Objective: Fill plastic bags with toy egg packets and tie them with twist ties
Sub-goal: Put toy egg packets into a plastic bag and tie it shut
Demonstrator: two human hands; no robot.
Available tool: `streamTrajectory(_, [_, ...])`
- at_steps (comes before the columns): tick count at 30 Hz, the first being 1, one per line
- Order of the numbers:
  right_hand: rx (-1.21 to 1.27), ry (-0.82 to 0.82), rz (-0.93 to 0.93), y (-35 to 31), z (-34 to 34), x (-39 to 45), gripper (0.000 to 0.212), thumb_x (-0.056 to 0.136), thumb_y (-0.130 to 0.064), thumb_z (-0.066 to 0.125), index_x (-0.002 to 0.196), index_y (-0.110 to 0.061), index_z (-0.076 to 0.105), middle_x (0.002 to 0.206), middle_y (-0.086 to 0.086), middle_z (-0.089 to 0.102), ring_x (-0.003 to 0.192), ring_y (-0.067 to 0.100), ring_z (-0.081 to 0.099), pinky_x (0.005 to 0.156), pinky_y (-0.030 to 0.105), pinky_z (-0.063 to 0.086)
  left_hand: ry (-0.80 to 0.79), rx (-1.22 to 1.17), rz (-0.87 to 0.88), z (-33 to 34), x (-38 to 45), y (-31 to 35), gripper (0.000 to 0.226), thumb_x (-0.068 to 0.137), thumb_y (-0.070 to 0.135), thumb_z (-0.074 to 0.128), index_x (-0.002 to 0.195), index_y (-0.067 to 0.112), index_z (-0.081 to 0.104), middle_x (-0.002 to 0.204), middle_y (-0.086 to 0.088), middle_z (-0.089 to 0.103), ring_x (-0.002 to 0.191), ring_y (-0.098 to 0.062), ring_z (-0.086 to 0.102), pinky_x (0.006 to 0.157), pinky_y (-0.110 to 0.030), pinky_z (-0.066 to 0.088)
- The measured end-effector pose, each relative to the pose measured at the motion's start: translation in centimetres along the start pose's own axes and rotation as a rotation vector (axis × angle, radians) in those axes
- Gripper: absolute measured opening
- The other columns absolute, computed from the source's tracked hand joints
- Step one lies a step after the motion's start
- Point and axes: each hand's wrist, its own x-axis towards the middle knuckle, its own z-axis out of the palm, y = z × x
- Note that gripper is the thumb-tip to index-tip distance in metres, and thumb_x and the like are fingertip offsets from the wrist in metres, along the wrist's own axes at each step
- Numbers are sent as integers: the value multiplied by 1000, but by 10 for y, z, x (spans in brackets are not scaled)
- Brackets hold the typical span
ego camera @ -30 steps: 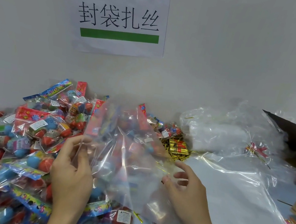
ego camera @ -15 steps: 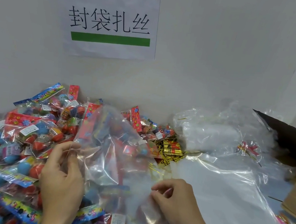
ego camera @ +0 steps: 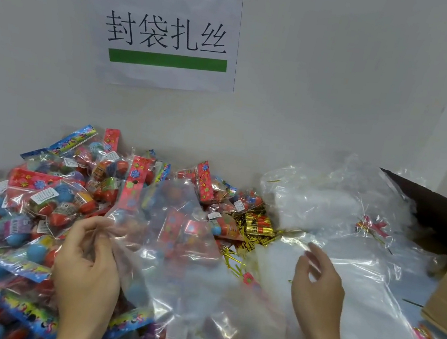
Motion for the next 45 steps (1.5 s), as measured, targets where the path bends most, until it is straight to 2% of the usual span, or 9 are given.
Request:
streamTrajectory(6, [37,-550,-28,-8,6,-10,18,92,-41,61,101,-33,75,90,-13,77,85,-2,70,70,12,50,7,2,-41,-1,3,-4,24,103,11,48,93,28,63,97,1,70,94,-11,66,83,-24,48])
streamTrajectory(10, [-17,-644,-82,-6,8,-15,24,94,-16,68,108,-34,74,99,-11,76,92,1,69,71,13,49,14,28,-51,-1,3,-3,25,103,11,48,92,29,62,97,-1,70,93,-8,66,79,-21,47])
streamTrajectory(16, [-30,-770,-143,-7,5,-15,82,75,26,32,102,-37,76,108,-14,76,108,4,67,89,17,52,46,25,-99,0,3,0,24,103,10,47,93,26,62,94,3,71,89,0,65,71,-14,46])
streamTrajectory(24, [-112,-931,-236,-11,2,-23,89,72,23,36,117,-45,72,136,-23,60,136,-9,41,109,7,32,84,-24,-325,7,10,10,35,99,2,44,88,31,61,99,2,67,83,-15,67,65,-32,52])
streamTrajectory(30, [-65,-976,-376,-31,14,-27,97,73,-12,81,139,-67,36,145,-47,32,123,-2,57,86,17,55,36,-345,-458,20,39,40,34,95,-11,38,94,17,58,111,-7,67,99,-24,71,82,-34,56])
streamTrajectory(33, [-222,-848,-561,-47,29,-25,92,77,-29,85,136,-73,30,136,-59,24,134,-22,30,102,2,33,51,-487,-487,25,46,55,34,96,-11,35,106,12,56,115,-11,67,104,-22,70,75,-24,54])
streamTrajectory(35, [-262,-748,-656,-58,40,-18,72,83,-34,81,130,-70,40,129,-57,35,127,-30,27,98,-6,20,71,-558,-527,27,45,61,33,96,-9,35,108,13,57,119,-11,63,102,-20,68,61,-18,50])
streamTrajectory(41, [-215,-660,-656,-78,66,0,19,92,-28,72,100,-44,72,98,-34,68,101,-13,60,83,2,41,41,-768,-533,34,40,75,23,104,-1,39,109,13,57,111,-13,68,85,-14,76,65,-19,59])
streamTrajectory(45, [-24,-601,-565,-77,66,7,30,93,-13,68,77,-39,70,83,-16,71,78,2,65,70,13,49,-82,-787,-496,36,41,72,24,104,7,45,125,12,54,122,-6,67,99,-16,73,82,-28,60])
